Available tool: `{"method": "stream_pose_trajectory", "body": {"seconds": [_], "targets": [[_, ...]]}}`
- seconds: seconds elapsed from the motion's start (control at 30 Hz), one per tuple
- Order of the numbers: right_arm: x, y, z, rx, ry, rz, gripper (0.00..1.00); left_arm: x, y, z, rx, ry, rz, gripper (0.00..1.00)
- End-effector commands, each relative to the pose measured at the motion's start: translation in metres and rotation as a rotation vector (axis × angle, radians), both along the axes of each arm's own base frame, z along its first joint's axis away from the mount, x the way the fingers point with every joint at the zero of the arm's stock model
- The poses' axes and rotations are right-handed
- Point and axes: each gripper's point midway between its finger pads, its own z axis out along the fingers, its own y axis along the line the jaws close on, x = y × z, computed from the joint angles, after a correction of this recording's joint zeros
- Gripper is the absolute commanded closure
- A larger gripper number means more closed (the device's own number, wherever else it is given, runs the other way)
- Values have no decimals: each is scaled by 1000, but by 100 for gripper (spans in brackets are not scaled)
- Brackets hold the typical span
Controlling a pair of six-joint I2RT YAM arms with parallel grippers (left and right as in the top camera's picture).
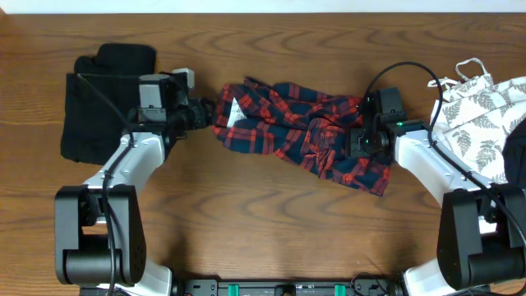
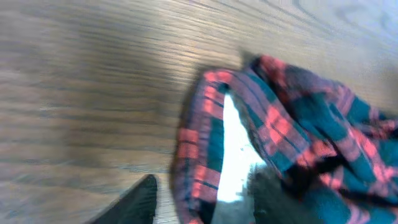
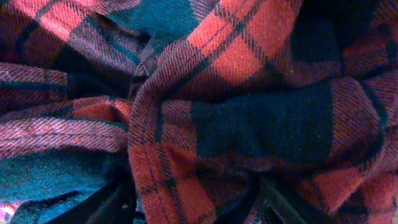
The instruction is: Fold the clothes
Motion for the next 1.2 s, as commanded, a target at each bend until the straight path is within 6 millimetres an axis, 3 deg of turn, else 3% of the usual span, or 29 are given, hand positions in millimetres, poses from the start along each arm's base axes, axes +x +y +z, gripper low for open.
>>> {"method": "stream_pose_trajectory", "body": {"seconds": [0.0,0.13,0.27,0.57,0.9,1.17], "targets": [[-9,3,-18,-3,57,5,40,5,10,-5,-51,22,19,46],[-8,-1,-18,-29,50,15,41,4,8,-20,-208,84,-29,42],[-8,-5,-19,-72,38,136,39,7,8,-28,-336,127,-52,41],[14,-43,-14,-140,-38,133,38,4,-5,-32,-354,156,-79,40],[63,-31,10,-208,-278,292,36,-6,-34,-38,-355,203,-133,39],[69,-35,14,-247,-306,316,40,-10,-37,-64,-344,260,-123,39]]}}
